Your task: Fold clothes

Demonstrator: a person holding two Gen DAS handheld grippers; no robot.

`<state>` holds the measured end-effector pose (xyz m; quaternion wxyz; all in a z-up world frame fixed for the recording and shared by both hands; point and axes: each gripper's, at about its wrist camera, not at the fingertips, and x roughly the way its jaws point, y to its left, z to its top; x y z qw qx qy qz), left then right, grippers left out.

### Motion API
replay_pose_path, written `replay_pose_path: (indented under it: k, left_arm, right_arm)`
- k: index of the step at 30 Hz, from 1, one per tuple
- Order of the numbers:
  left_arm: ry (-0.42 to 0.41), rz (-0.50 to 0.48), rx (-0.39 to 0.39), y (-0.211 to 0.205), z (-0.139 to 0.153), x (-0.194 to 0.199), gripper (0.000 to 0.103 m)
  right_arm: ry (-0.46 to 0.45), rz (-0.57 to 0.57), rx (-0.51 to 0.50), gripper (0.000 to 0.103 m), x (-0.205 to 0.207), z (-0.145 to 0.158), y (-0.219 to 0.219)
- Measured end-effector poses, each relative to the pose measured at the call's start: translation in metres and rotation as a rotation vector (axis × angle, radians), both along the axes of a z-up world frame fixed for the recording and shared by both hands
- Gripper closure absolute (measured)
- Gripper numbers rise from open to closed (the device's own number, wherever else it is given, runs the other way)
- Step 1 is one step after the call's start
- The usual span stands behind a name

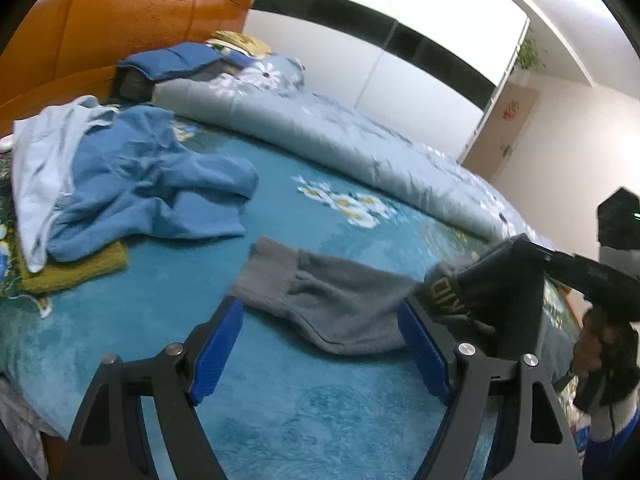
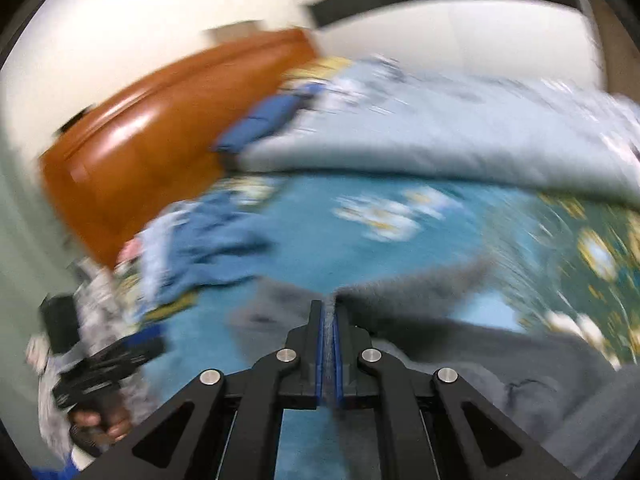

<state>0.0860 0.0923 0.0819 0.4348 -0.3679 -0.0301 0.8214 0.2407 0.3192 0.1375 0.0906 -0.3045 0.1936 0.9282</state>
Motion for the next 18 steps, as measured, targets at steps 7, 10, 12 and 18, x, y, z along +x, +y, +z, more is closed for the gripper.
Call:
replay_pose_path:
  k: [7, 10, 12, 18]
  left_arm:
    - [0.004, 0.103, 0.010, -0.048, 0.004, -0.015, 0.022]
    - [0.005, 0.106, -0.009, -0.057, 0.001, -0.016, 0.022]
    - [-0.007, 0.093, -0.014, -0.054, -0.003, -0.016, 0.022]
    - [-0.035, -0.040, -0.013, -0.007, -0.009, -0.004, 0.022]
  right_arm:
    - [-0.130, 0.235, -0.013, 0.098, -0.056, -0.066, -0.106]
    - [-0.207, 0.262, -0.043, 0.095, -0.069, -0.100, -0.124]
    - [-0.231, 0.255, -0.046, 0.094, -0.069, -0.107, -0.123]
    - [-0.174, 0.235, -0.027, 0.056, -0.043, -0.090, -0.105]
